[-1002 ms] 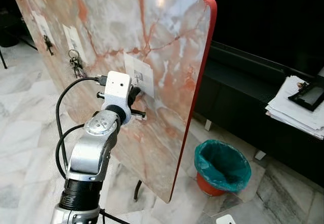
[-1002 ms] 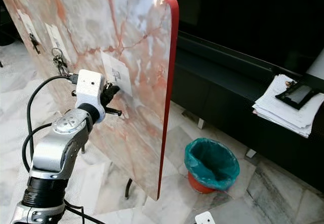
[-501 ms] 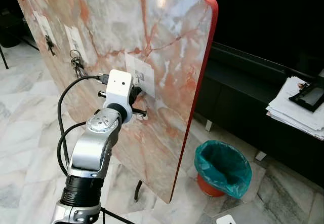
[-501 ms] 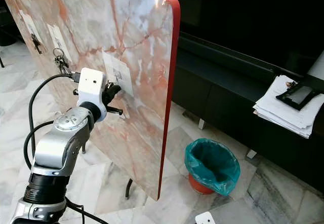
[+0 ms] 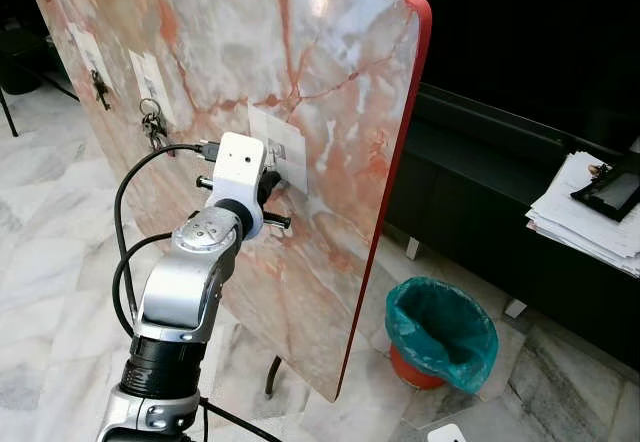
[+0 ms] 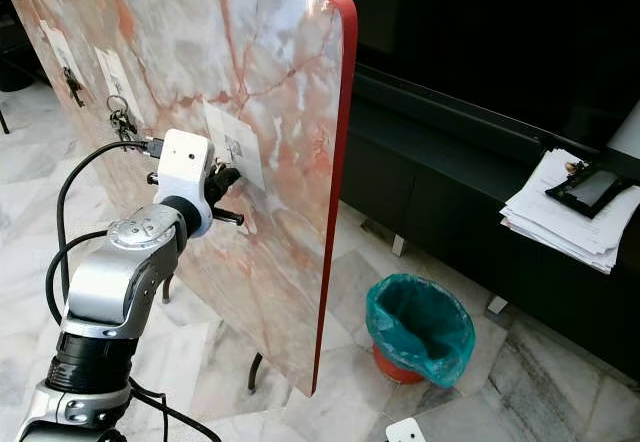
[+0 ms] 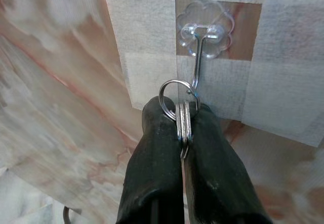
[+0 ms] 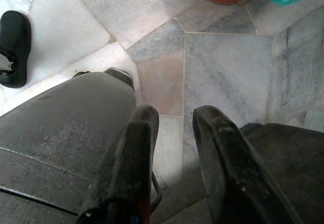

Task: Hang keys on a hook

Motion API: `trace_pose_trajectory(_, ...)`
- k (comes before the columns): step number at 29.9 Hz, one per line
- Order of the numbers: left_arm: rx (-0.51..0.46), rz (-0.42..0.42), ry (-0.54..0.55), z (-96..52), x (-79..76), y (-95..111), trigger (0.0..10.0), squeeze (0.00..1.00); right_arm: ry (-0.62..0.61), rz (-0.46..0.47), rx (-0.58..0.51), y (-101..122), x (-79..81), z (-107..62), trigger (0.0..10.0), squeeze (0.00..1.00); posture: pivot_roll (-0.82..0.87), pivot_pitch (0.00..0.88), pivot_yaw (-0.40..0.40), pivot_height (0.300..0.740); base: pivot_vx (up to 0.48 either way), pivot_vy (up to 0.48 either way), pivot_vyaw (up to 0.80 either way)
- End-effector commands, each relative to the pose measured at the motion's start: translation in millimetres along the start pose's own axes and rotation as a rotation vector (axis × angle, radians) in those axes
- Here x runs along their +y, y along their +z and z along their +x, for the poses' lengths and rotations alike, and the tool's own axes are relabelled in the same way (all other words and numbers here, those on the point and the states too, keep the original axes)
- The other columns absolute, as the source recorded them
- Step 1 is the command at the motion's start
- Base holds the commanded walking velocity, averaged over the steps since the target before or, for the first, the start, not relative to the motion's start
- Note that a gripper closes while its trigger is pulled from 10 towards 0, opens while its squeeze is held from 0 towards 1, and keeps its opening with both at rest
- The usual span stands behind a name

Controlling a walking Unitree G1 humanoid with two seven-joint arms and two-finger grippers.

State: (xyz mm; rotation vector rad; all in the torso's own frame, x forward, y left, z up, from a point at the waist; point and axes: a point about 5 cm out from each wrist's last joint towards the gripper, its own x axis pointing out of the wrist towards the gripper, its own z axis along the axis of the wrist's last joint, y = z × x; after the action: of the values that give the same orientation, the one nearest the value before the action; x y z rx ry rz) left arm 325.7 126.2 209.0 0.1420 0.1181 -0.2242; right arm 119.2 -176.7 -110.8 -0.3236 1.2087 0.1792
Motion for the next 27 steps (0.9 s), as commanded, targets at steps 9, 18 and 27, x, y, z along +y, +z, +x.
trace_pose_trajectory(9,0.024,0.000,-0.035,-1.7,-3.6,10.6,10.0,0.00,0.050,0.005,0.041,-10.2,13.1,-0.7,10.0,0.00,-0.08,0.000,0.010,0.740,0.000,0.000,0.00)
trace_pose_trajectory(18,0.034,0.001,-0.037,-1.5,-4.4,12.2,10.0,0.00,0.050,0.004,0.041,-10.0,13.1,-0.7,10.0,0.00,-0.08,0.000,0.008,0.740,0.000,0.000,0.00)
trace_pose_trajectory(27,0.047,-0.021,-0.049,-1.4,-5.5,16.7,10.0,0.00,0.050,0.006,0.037,-8.8,13.2,-0.6,10.0,0.00,-0.08,0.000,0.007,0.740,0.000,0.000,0.00)
